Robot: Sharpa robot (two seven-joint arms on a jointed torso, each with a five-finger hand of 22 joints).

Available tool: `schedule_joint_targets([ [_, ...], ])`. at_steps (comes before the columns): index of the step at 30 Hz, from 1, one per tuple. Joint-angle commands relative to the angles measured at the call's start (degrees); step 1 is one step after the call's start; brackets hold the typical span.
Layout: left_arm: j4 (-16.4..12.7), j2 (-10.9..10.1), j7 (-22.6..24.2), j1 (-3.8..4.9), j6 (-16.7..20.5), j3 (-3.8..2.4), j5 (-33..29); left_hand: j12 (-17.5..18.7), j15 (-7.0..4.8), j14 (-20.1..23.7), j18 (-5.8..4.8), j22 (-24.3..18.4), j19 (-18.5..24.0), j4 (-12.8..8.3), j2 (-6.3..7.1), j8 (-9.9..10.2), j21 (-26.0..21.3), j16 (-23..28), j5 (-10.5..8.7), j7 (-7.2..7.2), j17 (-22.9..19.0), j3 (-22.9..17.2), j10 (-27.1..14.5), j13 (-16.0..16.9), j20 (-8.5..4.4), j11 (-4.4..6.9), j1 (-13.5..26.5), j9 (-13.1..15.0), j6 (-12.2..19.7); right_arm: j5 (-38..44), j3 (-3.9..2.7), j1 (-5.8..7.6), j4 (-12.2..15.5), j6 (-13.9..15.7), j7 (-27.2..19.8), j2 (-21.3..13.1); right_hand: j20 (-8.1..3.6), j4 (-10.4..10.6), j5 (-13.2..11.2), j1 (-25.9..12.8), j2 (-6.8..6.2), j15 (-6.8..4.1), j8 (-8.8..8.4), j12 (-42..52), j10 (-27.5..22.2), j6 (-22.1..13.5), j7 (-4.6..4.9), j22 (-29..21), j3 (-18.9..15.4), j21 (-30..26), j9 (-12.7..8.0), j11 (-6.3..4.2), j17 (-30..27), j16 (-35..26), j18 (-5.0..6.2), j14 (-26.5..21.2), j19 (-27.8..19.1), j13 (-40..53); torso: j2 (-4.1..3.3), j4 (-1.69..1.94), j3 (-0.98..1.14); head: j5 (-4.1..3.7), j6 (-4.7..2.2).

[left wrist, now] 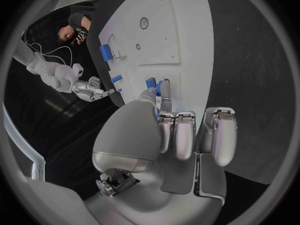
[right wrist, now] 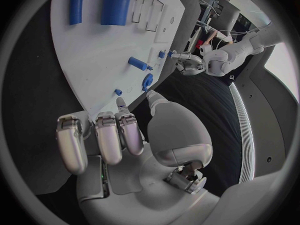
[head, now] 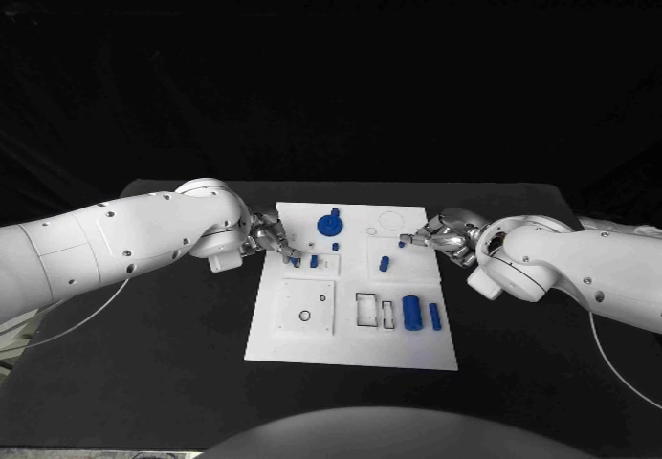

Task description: Assemble the parts on the task board

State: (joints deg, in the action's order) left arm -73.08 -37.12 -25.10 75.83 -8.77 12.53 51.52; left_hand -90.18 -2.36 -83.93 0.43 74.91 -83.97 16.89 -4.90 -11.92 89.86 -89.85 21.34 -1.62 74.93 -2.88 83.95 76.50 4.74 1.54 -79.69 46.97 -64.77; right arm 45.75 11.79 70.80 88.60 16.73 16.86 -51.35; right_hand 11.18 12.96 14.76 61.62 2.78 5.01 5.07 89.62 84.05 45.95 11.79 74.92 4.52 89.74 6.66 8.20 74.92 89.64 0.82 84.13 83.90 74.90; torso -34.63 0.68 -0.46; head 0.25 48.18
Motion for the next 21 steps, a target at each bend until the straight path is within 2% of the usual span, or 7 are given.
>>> schedule_joint_targets([
  [1,-0.12,0.15,-0.51,-0.11,-1.92,-0.01,-0.21,0.18,0.33,-6.07,-0.43,15.09,-6.03,-0.04,-1.18,-0.21,0.14,-0.15,0.21,0.28,15.07,-0.44,6.05,13.50,0.30,0.23,-1.82,0.10,-0.08,0.35,0.01,-0.03,0.02,-0.53,-0.24,0.08,0.30,-0.12,0.21,0.06,0.50,0.35,0.36,0.38,5.95,-0.35,0.75,15.08,-0.37,0.26,0.09,0.42,15.08,0.36,-0.82,5.87,6.10,15.10,0.02,-0.01,0.04,0.02,-0.07],
  [21,0.39,0.85,-0.27,-0.44,-1.80,-0.01,1.53,0.18,0.35,-6.07,-0.43,15.09,-6.03,-0.04,-1.30,-0.23,0.14,-0.15,0.24,0.19,15.07,-1.30,6.05,13.50,0.32,0.13,-1.87,0.10,0.04,0.36,0.01,-0.04,0.02,-0.47,-0.33,0.08,0.32,-0.14,0.24,0.10,0.51,0.36,0.40,0.38,5.95,-0.33,0.76,15.08,-0.40,0.26,0.12,0.42,15.08,0.36,-0.82,5.87,6.10,15.10,-0.01,-0.03,-0.01,-0.10,0.10],
])
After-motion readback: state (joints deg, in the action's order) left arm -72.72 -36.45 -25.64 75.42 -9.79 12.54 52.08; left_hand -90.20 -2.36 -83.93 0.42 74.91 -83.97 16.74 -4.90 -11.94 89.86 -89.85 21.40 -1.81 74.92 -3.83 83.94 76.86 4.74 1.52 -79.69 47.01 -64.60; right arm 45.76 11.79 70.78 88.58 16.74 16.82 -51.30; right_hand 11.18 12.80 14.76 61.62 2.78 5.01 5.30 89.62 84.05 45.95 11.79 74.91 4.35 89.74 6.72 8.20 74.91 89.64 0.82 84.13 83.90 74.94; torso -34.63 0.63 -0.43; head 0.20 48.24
